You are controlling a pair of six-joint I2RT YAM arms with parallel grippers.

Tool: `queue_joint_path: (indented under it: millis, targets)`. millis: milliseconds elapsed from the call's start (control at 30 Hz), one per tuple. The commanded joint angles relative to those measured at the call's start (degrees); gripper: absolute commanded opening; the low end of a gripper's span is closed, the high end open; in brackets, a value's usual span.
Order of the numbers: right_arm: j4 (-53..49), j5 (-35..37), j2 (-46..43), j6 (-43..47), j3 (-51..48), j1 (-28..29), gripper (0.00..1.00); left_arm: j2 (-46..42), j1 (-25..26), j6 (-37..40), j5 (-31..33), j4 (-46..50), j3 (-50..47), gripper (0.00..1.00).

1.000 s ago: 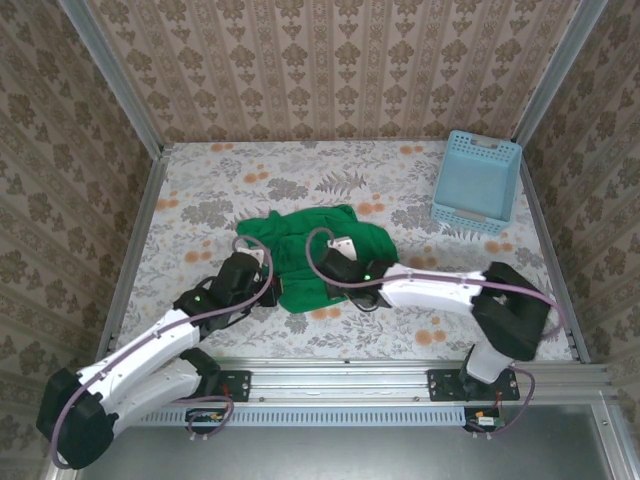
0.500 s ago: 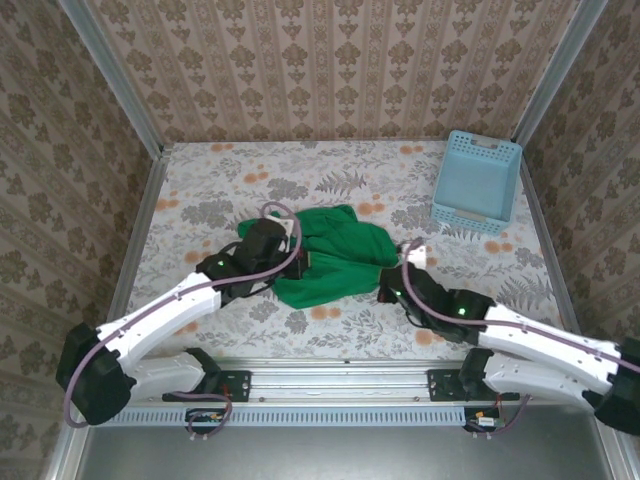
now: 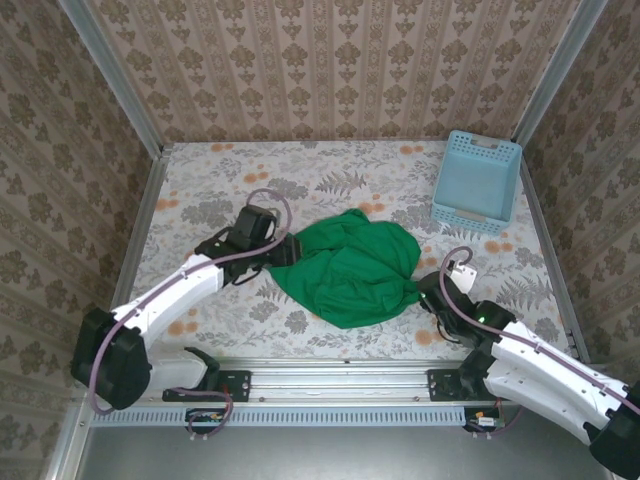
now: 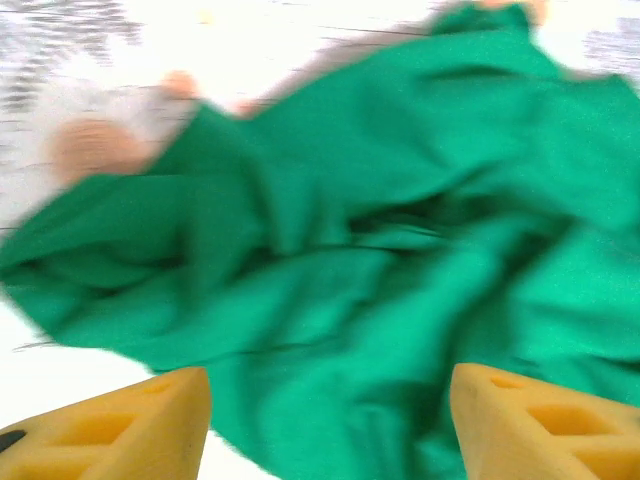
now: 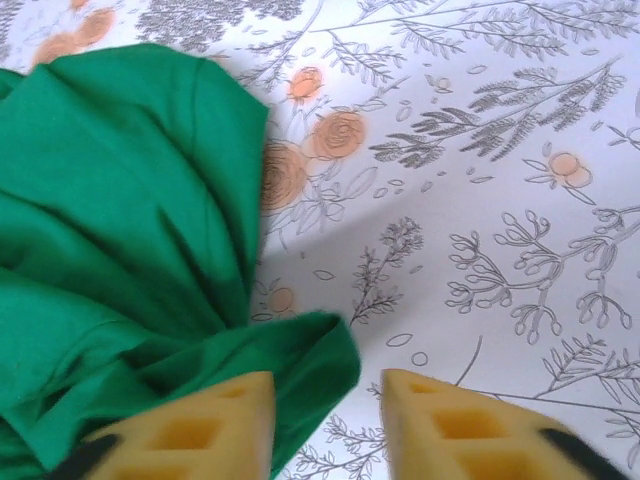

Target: Fold the inside-out t-shirt

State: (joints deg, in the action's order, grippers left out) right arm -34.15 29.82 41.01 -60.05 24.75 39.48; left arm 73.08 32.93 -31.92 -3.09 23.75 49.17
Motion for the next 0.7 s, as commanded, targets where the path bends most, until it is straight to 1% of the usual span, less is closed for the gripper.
queue_joint_path:
  millis: [0,100,133,200,300,367,467,567,633,667]
  targets:
    - [-1.74,0.33,2.18,4.58,2.75,-0.30,0.55,5.04,-2.31,4.07,2.54,6.13,1.95,0.68]
    - [-4.79,0.85,7.42,9.15,7.59,-0.16,0.65,9.69,-2.74,5.51,2.81,5.54,4.09,0.69]
    - [-4.60,0.14,9.09,11.21,8.52,0.04,0.66,11.15,-2.86,5.75,2.98,5.52,4.86,0.69]
    - [-1.30,-3.16,12.42,15.56,9.56,0.98,0.67,14.42,-3.17,6.19,3.53,5.14,6.60,0.69]
    - [3.19,-6.97,16.24,18.05,9.99,3.96,0.68,18.79,-3.87,6.52,4.65,5.26,8.87,0.67]
    - [6.73,-8.79,18.84,18.26,10.42,6.01,0.69,21.10,-4.25,6.57,4.64,5.09,9.78,0.66]
    - [8.50,-10.80,23.77,16.65,11.61,7.54,0.71,23.69,-4.60,6.49,4.33,4.84,10.70,0.62]
    - [9.74,-11.81,29.93,15.76,12.37,7.97,0.69,25.41,-5.06,6.36,3.60,4.24,10.76,0.53]
    - [9.14,-10.85,33.30,15.43,13.15,8.04,0.60,25.80,-5.53,6.25,2.99,3.74,10.50,0.45]
    - [8.48,-10.21,34.20,15.47,13.69,8.01,0.52,25.65,-5.79,6.22,2.54,3.51,10.23,0.39]
